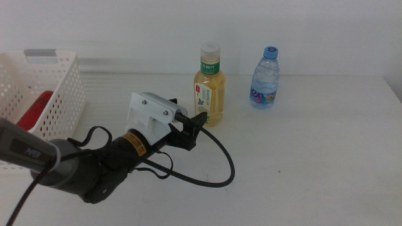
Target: Use arms to grab the bottles and put them into the dustbin to the left of the table.
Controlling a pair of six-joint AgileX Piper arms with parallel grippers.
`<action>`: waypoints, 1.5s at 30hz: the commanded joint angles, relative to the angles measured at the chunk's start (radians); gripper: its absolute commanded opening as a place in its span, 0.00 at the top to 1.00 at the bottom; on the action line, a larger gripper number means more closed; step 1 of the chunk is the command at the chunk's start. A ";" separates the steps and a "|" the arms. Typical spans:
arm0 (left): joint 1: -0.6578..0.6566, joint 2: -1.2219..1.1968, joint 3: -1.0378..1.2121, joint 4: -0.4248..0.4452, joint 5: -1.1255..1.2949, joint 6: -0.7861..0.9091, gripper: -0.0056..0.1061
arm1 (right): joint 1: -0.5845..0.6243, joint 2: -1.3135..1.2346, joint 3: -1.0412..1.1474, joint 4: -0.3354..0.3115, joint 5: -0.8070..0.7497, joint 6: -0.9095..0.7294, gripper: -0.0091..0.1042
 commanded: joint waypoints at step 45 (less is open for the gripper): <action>0.000 0.376 -0.476 0.015 -0.062 -0.061 0.11 | -0.004 -0.005 0.004 -0.005 -0.010 -0.003 0.12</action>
